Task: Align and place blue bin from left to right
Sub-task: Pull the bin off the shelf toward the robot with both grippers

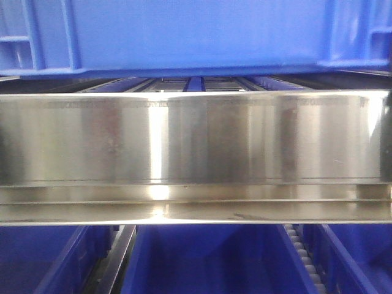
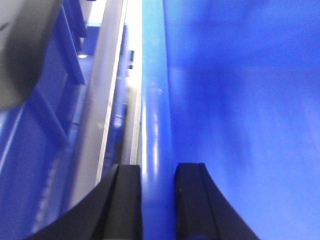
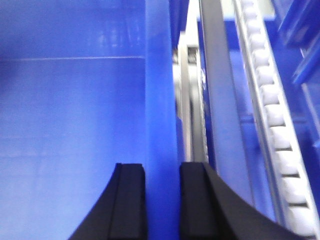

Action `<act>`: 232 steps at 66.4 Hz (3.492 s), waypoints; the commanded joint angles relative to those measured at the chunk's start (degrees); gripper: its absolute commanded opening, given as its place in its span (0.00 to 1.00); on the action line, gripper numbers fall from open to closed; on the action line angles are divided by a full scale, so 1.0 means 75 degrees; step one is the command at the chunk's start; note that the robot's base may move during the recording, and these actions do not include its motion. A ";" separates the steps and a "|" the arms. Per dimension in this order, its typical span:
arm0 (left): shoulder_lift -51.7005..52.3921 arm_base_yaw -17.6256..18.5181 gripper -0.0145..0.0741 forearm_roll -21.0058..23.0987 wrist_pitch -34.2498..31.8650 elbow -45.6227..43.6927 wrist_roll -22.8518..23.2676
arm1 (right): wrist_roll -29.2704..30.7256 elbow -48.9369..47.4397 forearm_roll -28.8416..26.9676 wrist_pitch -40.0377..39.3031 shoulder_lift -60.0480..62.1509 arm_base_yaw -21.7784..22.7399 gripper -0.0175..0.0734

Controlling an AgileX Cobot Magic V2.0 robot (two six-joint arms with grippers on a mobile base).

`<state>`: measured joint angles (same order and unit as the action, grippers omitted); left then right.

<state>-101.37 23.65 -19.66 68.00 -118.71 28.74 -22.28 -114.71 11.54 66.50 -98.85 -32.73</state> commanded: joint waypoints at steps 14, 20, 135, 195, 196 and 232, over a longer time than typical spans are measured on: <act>0.0755 0.0229 0.04 -0.0013 0.0074 -0.0167 0.0054 | -0.0527 -0.0144 0.0309 -0.0152 0.0628 -0.0372 0.12; 0.0869 0.0501 0.04 -0.0334 0.0234 -0.0148 0.0345 | -0.0767 -0.0144 0.0803 -0.0060 0.0737 -0.0652 0.12; 0.3637 0.3347 0.04 -0.3076 -0.1491 0.3933 0.3164 | -0.4107 0.3510 0.3745 -0.0175 0.3393 -0.3805 0.12; 0.3568 0.3335 0.04 -0.3291 -0.1603 0.3933 0.3164 | -0.4107 0.3510 0.3745 -0.0223 0.3379 -0.3805 0.12; 0.3568 0.3335 0.04 -0.3291 -0.1603 0.3933 0.3164 | -0.4107 0.3510 0.3745 -0.0223 0.3379 -0.3805 0.12; 0.3568 0.3335 0.04 -0.3291 -0.1603 0.3933 0.3164 | -0.4107 0.3510 0.3745 -0.0413 0.3379 -0.3805 0.12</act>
<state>-74.56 47.26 -45.97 65.93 -88.64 52.27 -52.41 -87.80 39.56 74.09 -73.71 -60.25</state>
